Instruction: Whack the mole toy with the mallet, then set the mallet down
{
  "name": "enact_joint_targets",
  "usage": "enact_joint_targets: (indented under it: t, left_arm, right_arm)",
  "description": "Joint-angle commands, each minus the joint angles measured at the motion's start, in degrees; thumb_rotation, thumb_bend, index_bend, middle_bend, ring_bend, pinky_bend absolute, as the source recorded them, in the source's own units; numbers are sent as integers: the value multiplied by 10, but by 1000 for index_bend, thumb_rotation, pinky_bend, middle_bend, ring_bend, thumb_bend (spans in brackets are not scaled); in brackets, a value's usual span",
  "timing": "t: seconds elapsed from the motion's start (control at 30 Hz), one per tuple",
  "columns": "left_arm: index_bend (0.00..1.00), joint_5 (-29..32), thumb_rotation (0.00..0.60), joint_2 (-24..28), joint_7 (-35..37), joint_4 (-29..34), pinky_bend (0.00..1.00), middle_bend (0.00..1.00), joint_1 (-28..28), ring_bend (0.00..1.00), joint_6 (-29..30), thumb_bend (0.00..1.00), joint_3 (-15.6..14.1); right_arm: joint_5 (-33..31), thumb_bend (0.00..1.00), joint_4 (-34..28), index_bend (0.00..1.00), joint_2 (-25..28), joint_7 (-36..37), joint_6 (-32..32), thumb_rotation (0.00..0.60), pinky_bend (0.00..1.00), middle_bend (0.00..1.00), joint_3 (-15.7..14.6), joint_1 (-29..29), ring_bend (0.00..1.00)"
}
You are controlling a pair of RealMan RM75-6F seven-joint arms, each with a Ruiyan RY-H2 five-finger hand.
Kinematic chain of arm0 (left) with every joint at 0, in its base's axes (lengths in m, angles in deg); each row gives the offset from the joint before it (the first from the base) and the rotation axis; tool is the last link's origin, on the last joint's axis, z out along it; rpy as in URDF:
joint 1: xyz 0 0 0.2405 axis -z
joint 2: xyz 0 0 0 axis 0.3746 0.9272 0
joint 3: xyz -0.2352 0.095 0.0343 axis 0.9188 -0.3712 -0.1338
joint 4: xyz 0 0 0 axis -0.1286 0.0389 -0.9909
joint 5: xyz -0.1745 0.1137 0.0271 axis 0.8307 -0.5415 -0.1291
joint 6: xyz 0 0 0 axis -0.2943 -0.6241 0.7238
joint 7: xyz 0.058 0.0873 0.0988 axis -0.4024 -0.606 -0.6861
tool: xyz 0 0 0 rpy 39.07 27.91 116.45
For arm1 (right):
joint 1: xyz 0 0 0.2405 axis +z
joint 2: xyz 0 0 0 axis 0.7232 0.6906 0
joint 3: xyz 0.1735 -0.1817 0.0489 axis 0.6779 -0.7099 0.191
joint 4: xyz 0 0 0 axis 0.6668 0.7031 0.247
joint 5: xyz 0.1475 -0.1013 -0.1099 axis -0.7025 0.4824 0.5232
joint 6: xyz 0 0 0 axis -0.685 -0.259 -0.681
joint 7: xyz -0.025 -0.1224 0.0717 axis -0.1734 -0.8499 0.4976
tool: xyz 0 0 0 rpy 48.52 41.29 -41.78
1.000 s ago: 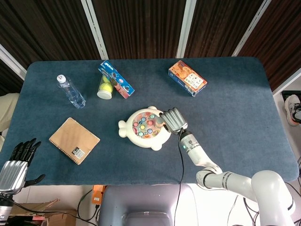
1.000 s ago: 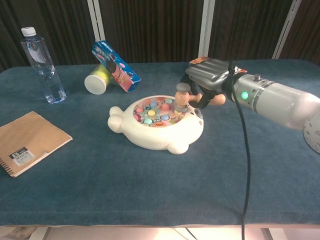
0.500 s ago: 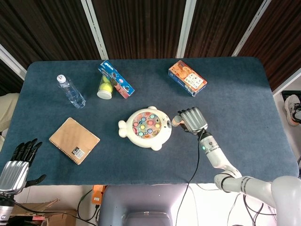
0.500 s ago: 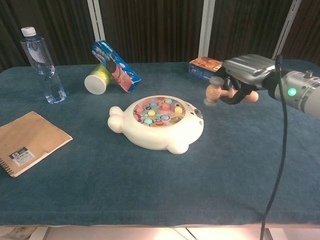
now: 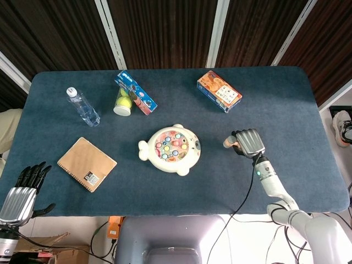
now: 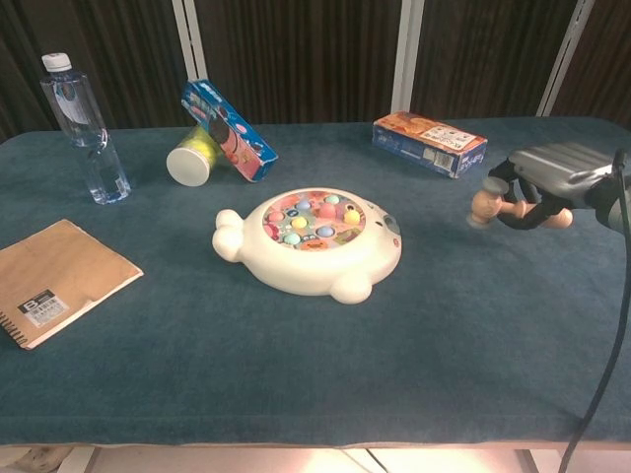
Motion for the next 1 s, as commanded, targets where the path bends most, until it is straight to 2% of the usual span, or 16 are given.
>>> enact_joint_targets:
  t: [0.03, 0.23, 0.63, 0.9, 1.0]
  left_arm:
    - [46, 1, 600, 0, -1, 1, 51, 0, 0, 0, -1, 81, 0]
    - [46, 1, 600, 1, 0, 1, 51, 0, 0, 0, -1, 80, 0]
    - [46, -2, 600, 2, 2, 1, 51, 0, -1, 0, 3, 99, -1]
    - [46, -3, 600, 3, 5, 1, 50, 0, -2, 0, 5, 101, -1]
    - [46, -3, 600, 3, 5, 1, 51, 0, -2, 0, 5, 100, -1]
  right_arm:
    - [26, 528, 59, 941, -37, 49, 0, 600, 615, 761, -10, -6, 588]
    - [35, 527, 110, 832, -65, 80, 7, 600, 602, 744, -7, -5, 521]
    - [48, 526, 136, 771, -77, 113, 20, 600, 584, 702, -3, -6, 491]
    - [53, 526, 125, 582, -66, 120, 38, 600, 525, 566, -2, -3, 426]
    - [53, 522, 122, 545, -64, 118, 38, 600, 522, 540, 0, -4, 422]
